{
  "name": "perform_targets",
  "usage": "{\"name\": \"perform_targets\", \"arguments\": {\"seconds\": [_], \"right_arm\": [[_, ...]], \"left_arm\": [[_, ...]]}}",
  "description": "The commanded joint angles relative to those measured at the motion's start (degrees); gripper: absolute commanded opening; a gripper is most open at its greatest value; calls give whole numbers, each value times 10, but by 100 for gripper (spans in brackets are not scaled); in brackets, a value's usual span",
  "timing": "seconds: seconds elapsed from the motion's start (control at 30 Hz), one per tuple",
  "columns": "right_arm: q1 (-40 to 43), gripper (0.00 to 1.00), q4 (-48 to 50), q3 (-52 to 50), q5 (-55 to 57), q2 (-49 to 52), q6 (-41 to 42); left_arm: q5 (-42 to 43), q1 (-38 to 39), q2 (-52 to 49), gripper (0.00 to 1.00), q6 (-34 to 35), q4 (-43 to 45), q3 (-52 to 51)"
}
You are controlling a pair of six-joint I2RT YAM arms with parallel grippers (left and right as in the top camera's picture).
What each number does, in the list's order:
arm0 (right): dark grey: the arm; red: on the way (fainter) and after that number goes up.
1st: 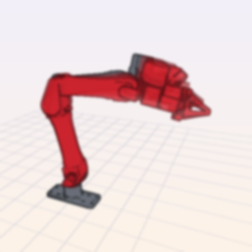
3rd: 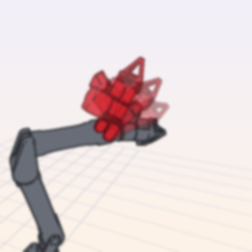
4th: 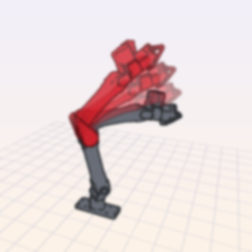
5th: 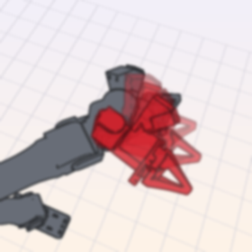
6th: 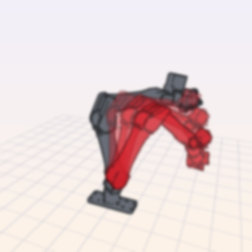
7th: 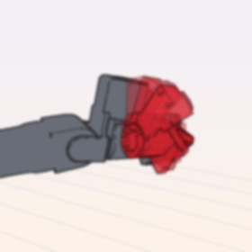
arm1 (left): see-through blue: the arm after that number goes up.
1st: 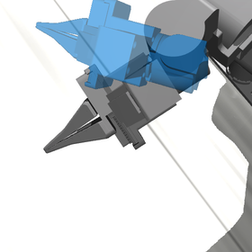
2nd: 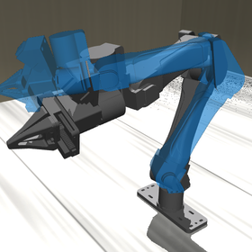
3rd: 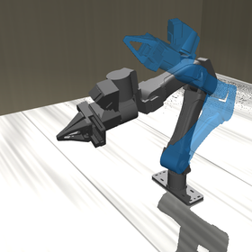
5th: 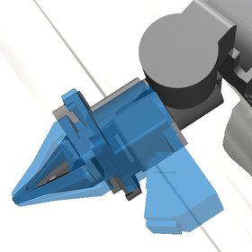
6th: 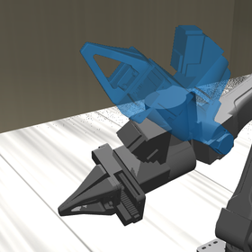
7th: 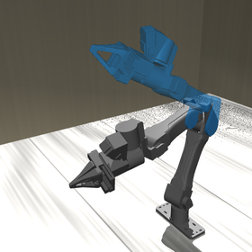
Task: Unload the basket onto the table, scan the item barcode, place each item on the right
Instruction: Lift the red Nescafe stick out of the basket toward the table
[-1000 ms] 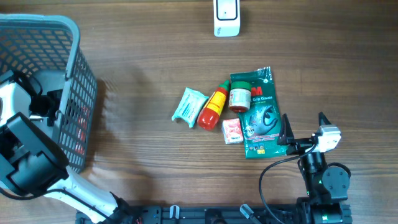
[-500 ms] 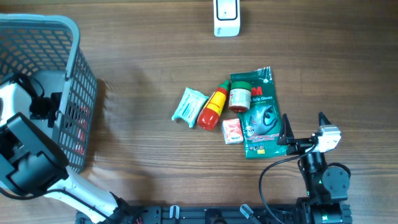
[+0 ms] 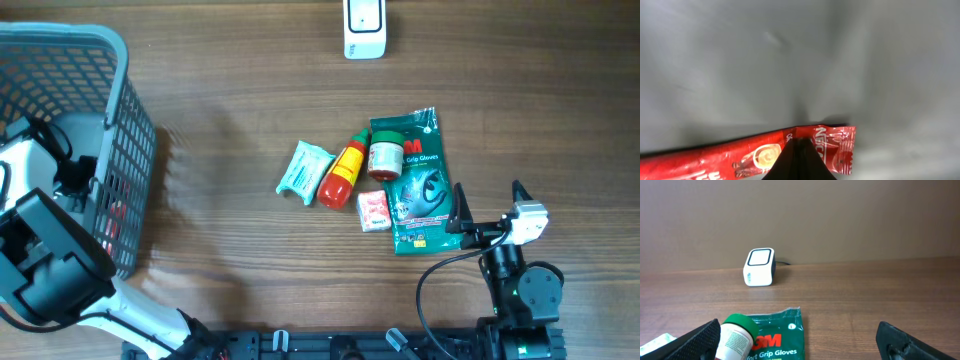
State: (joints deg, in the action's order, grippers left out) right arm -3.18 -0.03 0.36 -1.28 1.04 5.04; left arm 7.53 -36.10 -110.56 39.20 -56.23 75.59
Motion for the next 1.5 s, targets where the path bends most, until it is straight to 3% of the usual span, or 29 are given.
{"name": "perform_targets", "arguments": {"seconds": [0.0, 0.1, 0.17, 0.2, 0.27, 0.3, 0.33, 0.43, 0.57, 0.8, 0.97, 1.2, 1.23, 1.27, 1.3, 1.33, 1.37, 1.43, 1.47], "right_arm": [[-1, 100, 2, -1, -5, -4, -5], [-1, 100, 2, -1, -5, -4, -5], [-1, 100, 2, -1, -5, -4, -5], [-1, 100, 2, -1, -5, -4, -5], [-1, 100, 2, -1, -5, -4, -5], [-1, 100, 2, -1, -5, -4, -5], [-1, 100, 2, -1, -5, -4, -5], [-1, 100, 2, -1, -5, -4, -5], [-1, 100, 2, -1, -5, -4, -5], [-1, 100, 2, -1, -5, -4, -5], [-1, 100, 2, -1, -5, -4, -5], [-1, 100, 2, -1, -5, -4, -5], [-1, 100, 2, -1, -5, -4, -5], [-1, 100, 2, -1, -5, -4, -5], [-1, 100, 2, -1, -5, -4, -5], [-1, 100, 2, -1, -5, -4, -5], [-1, 100, 2, -1, -5, -4, -5], [-1, 100, 2, -1, -5, -4, -5], [-1, 99, 2, -1, -5, -4, -5]], "left_arm": [[-169, -5, -15, 4, -10, -22, 28], [-168, -5, 2, 4, -8, -38, 61], [-168, -5, 17, 14, -6, -50, 78], [-167, -5, 25, 27, -6, -59, 87], [-166, -5, 43, 79, -11, -71, 99], [-166, -5, 53, 95, -16, -71, 99], [-166, -5, 60, 100, -18, -73, 99], [-153, -5, 68, 100, -80, -90, 99], [-98, -2, 66, 100, -242, -131, 98], [-103, 6, 65, 100, -389, -101, 56], [-131, 6, 64, 100, -405, -48, -10], [-149, -2, 64, 99, -402, 37, -122], [-149, -2, 63, 95, -403, 45, -131], [-149, -3, 63, 86, -403, 54, -139], [-149, -4, 63, 69, -403, 63, -144], [-149, -5, 63, 50, -403, 75, -149], [-149, -4, 63, 24, -403, 79, -149], [-150, -4, 63, 4, -403, 83, -149], [-151, -4, 63, 4, -404, 87, -149]]}}
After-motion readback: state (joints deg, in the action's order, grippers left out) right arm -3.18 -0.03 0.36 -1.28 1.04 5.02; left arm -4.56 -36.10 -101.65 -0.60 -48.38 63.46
